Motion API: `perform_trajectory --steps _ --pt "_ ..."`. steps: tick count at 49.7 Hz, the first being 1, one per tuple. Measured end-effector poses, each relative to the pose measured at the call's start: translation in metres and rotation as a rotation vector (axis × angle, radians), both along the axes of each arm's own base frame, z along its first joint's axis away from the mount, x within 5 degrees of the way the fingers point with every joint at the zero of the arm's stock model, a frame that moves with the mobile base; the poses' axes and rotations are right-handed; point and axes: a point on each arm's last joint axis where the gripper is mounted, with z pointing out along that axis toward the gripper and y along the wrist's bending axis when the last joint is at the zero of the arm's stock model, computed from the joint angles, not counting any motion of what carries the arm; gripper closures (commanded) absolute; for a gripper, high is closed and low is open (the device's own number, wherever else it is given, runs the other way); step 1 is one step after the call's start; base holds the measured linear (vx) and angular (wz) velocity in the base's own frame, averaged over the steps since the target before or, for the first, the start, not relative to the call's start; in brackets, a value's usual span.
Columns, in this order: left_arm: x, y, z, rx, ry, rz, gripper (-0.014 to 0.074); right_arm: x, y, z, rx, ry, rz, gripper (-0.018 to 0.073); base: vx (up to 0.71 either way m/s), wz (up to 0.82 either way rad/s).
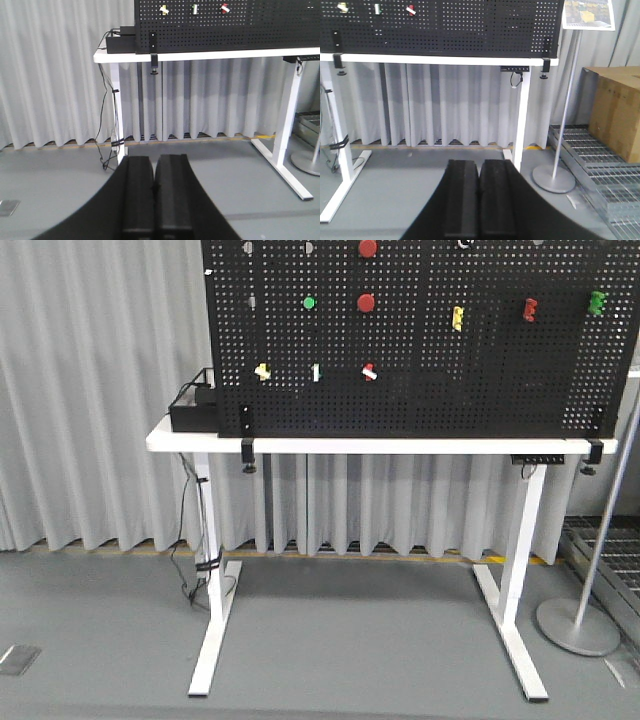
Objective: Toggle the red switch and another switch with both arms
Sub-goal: 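Drive the base forward up to the black pegboard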
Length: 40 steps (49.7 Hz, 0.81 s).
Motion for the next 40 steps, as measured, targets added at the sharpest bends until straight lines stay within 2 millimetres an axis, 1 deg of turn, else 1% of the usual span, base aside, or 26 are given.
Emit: perform_trajectory --steps 20,40 --pt "0.0 0.0 0.0 0.0 0.0 0.0 0.0603 0.0 0.0 0.0 0.0 0.0 0.0 0.0566 0.48 -0.02" --pt "0.0 0.0 0.0 0.0 0.0 0.0 0.0603 0.0 0.0 -0.0001 0.0 0.001 0.0 0.0566 0.5 0.05"
